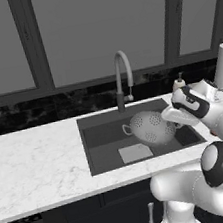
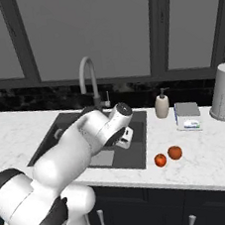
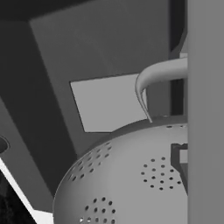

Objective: Put the colander in the sink, put the orange, apple in the colander, and turn on the sink faucet and pour water over the colander.

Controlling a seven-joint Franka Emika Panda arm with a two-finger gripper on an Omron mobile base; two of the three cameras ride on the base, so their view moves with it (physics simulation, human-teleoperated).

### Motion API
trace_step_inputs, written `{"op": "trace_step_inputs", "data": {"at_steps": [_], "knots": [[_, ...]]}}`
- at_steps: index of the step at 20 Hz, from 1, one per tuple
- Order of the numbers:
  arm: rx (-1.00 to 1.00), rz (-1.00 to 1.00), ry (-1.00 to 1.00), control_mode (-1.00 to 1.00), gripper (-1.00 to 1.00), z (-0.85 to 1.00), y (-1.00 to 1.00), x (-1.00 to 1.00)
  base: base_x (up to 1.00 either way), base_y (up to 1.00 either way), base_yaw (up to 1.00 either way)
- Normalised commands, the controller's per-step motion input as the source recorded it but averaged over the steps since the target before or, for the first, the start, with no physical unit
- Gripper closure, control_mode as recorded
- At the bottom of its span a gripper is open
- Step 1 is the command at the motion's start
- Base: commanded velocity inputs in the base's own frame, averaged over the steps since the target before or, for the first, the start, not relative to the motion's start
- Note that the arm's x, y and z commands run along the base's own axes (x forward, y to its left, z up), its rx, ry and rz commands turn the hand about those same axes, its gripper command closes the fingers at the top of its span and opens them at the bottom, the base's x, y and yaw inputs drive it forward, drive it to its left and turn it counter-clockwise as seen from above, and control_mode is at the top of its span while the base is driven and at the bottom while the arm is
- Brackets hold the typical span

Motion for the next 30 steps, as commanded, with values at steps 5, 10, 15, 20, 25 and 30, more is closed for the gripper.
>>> {"op": "trace_step_inputs", "data": {"at_steps": [5,10,15,20,25,30], "knots": [[-0.04,0.0,0.11,-1.0,1.0,-0.32,0.0,0.16,0.0,0.0,0.0],[-0.07,0.0,0.07,-1.0,1.0,-0.55,0.0,0.23,0.0,0.0,0.0],[-0.09,0.0,0.0,-1.0,1.0,-0.41,0.0,0.45,0.0,0.0,0.0],[-0.06,0.0,0.0,-1.0,1.0,-0.31,0.09,0.57,0.0,0.0,0.0],[0.0,0.0,0.0,-1.0,1.0,-0.38,0.31,0.45,0.0,0.0,0.0],[0.01,0.0,0.0,-1.0,1.0,-0.5,0.29,0.31,0.0,0.0,0.0]]}}
